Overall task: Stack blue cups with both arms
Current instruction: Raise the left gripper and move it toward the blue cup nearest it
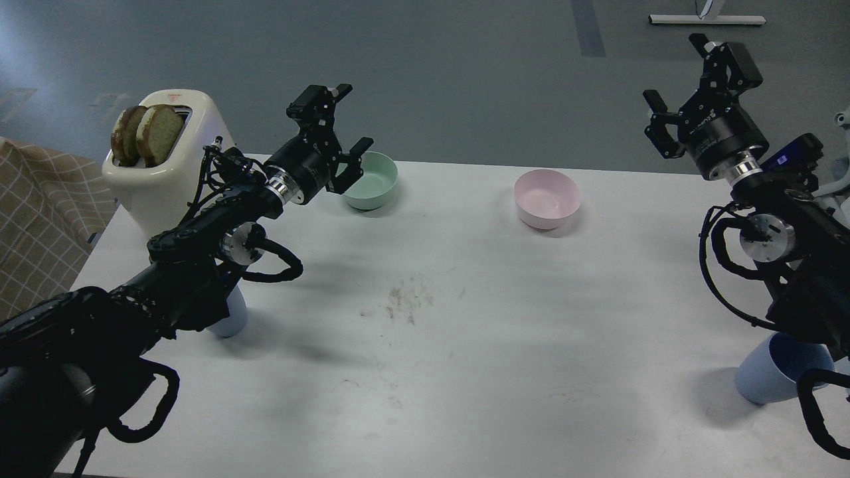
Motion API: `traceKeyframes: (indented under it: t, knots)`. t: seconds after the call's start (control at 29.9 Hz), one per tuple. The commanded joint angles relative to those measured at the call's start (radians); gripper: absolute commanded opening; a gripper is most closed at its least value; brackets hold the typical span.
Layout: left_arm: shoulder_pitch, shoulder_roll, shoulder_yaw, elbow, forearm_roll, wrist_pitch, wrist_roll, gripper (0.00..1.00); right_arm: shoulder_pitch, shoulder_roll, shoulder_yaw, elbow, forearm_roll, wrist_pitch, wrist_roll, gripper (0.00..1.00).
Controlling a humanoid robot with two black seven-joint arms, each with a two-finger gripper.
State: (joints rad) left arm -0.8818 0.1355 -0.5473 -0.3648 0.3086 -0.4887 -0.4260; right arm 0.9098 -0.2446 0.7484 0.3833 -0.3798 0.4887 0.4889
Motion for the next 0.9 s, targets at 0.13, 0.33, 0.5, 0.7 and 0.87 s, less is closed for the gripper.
traceKeyframes:
  t: [0.13,0.33,0.5,0.7,0.87]
  knots:
    - [0.003,-0.001,0.001,0.0,0.0,0.0,-0.019,0.98,-0.002,0.024,0.003,-0.001,-0.001,0.0,0.0,1.0]
    - [-0.008,0.012,-0.002,0.006,-0.003,0.0,-0.023,0.98,0.001,0.025,0.003,-0.009,-0.001,0.0,0.0,1.0]
    - [-0.019,0.026,-0.026,0.007,-0.008,0.0,-0.025,0.98,0.011,0.027,0.003,-0.011,0.001,0.0,0.0,1.0]
    - [-0.045,0.021,-0.031,-0.002,-0.011,0.0,-0.025,0.98,0.021,0.053,0.029,-0.009,0.001,0.0,0.0,1.0]
    - [-0.072,0.021,-0.033,-0.002,-0.031,0.0,-0.028,0.98,0.029,0.053,0.029,-0.009,0.001,0.0,0.0,1.0]
